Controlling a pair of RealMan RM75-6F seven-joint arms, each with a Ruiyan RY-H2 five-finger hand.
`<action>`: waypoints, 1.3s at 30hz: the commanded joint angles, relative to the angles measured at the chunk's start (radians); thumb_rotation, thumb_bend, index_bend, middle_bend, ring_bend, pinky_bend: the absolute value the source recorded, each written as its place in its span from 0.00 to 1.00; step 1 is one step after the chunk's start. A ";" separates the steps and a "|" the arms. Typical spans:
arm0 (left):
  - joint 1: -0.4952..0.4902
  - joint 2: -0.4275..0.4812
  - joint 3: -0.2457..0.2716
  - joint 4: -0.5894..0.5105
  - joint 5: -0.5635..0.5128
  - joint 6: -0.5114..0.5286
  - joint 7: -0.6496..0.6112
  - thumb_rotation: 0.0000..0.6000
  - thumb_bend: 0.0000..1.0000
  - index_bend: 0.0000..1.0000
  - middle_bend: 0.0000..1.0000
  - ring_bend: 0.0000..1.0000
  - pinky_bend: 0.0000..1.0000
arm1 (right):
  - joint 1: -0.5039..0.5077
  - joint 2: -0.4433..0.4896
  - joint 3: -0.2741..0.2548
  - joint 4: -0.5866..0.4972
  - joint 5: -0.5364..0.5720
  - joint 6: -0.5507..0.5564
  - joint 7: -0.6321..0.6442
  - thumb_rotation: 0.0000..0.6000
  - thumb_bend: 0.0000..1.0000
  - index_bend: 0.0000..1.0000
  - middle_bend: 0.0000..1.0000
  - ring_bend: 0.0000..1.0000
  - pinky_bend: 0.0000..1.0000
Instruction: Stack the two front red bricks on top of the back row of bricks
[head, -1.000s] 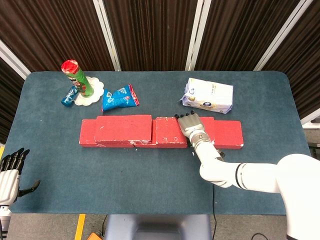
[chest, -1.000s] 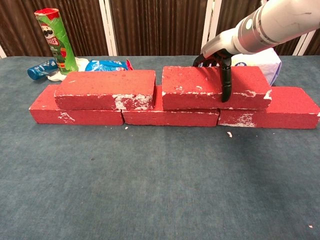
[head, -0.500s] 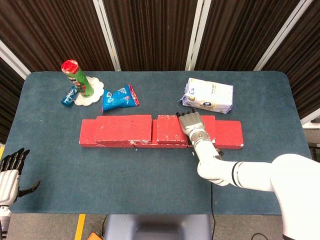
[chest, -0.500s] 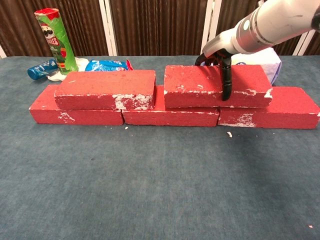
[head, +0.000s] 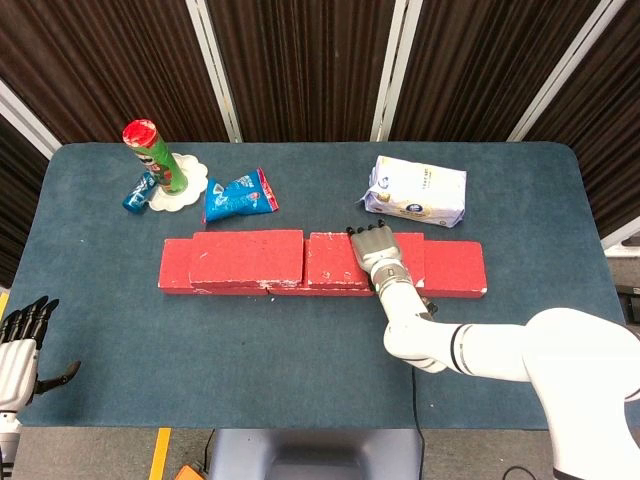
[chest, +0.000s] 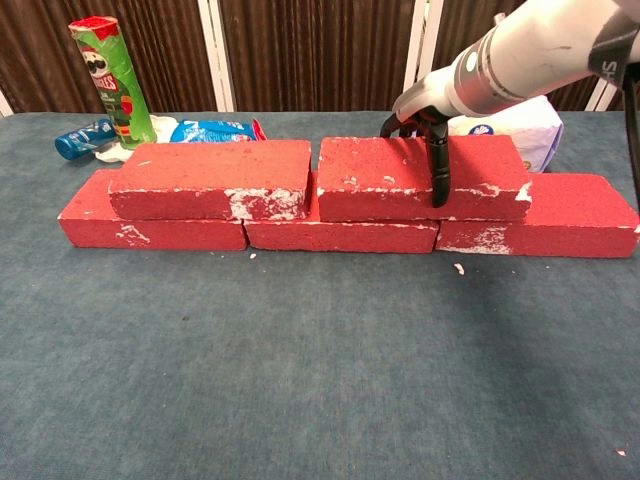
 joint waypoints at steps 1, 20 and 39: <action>0.001 0.001 0.000 0.001 0.000 0.000 -0.002 1.00 0.23 0.00 0.00 0.00 0.02 | 0.001 -0.005 0.004 0.005 0.005 -0.001 -0.002 1.00 0.00 0.18 0.29 0.22 0.00; 0.003 0.008 -0.003 0.002 -0.004 -0.001 -0.018 1.00 0.23 0.00 0.00 0.00 0.02 | -0.002 -0.035 0.035 0.033 0.019 0.015 -0.017 1.00 0.00 0.18 0.29 0.22 0.00; 0.004 0.009 -0.005 0.001 -0.005 -0.001 -0.019 1.00 0.23 0.00 0.00 0.00 0.02 | -0.015 -0.047 0.065 0.044 0.017 0.018 -0.024 1.00 0.00 0.18 0.24 0.14 0.00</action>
